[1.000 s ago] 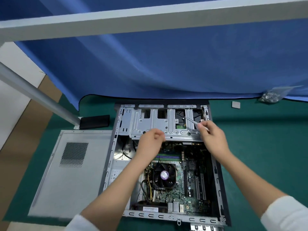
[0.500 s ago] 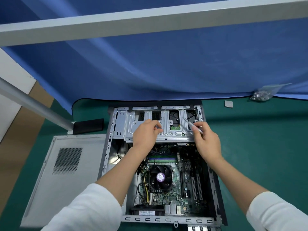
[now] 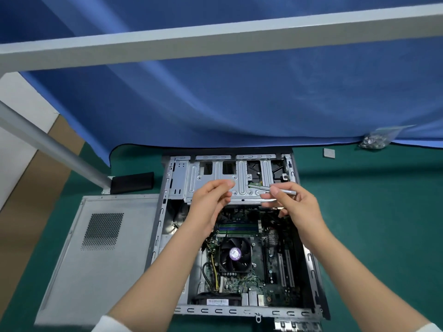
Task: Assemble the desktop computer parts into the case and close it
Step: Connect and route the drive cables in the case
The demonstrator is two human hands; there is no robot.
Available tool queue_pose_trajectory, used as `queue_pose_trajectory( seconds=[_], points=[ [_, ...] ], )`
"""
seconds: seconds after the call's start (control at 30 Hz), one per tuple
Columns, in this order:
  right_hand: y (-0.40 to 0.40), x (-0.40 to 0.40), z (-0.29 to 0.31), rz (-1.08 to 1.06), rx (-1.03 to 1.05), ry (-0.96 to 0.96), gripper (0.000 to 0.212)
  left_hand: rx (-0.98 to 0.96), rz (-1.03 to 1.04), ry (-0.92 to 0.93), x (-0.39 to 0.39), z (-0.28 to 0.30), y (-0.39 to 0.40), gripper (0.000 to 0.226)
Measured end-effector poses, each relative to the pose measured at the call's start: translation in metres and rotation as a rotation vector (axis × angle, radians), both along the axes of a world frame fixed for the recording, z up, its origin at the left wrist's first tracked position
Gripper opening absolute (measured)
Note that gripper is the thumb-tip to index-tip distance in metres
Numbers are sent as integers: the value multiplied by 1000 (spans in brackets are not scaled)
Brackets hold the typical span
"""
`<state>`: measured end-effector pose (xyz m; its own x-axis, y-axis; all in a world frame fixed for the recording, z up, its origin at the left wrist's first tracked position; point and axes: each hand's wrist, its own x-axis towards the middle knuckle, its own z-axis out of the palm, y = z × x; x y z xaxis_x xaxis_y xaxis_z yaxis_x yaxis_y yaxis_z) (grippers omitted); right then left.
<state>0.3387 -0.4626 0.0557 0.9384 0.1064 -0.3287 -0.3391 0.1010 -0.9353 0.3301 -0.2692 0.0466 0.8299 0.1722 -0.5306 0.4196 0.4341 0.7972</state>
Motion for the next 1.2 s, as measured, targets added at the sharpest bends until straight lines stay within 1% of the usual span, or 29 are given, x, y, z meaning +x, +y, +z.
queue_pose_trajectory(
  seconds=[0.1, 0.23, 0.4, 0.57, 0.63, 0.7, 0.77, 0.83, 0.93, 1.07, 1.13, 1.2],
  points=[
    [4, -8, 8, 57, 17, -15, 9, -118, 1, -20, -11, 7, -3, 17],
    [7, -16, 15, 94, -5, -37, 6, -137, -43, -39, -22, 12, -8, 16],
    [6, -21, 21, 95, -45, -45, 7, -185, -27, -34, -28, 14, -15, 14],
    [3, -22, 25, 118, -117, -59, 4, -129, -72, -50, -30, 11, -15, 14],
    [2, -21, 27, 124, -173, -73, 1, -34, -105, -55, -31, 9, -14, 12],
    [2, -20, 28, 130, -240, -85, 3, 64, -144, -69, -31, 7, -13, 10],
    [2, -18, 30, 141, -273, -92, 4, 124, -155, -80, -29, 7, -13, 10],
    [1, -17, 31, 163, -290, -106, 1, 175, -168, -88, -28, 7, -12, 11],
    [-1, -13, 31, 180, -285, -122, 10, 178, -215, -103, -26, 7, -12, 14],
    [-3, -10, 27, 200, -294, -110, 10, 128, -242, -109, -26, 8, -12, 17],
    [-4, -7, 27, 215, -294, -108, 9, 97, -230, -107, -24, 7, -15, 16],
    [-7, -1, 30, 218, -329, -119, 11, 107, -189, -87, -23, 4, -16, 21]
  ],
)
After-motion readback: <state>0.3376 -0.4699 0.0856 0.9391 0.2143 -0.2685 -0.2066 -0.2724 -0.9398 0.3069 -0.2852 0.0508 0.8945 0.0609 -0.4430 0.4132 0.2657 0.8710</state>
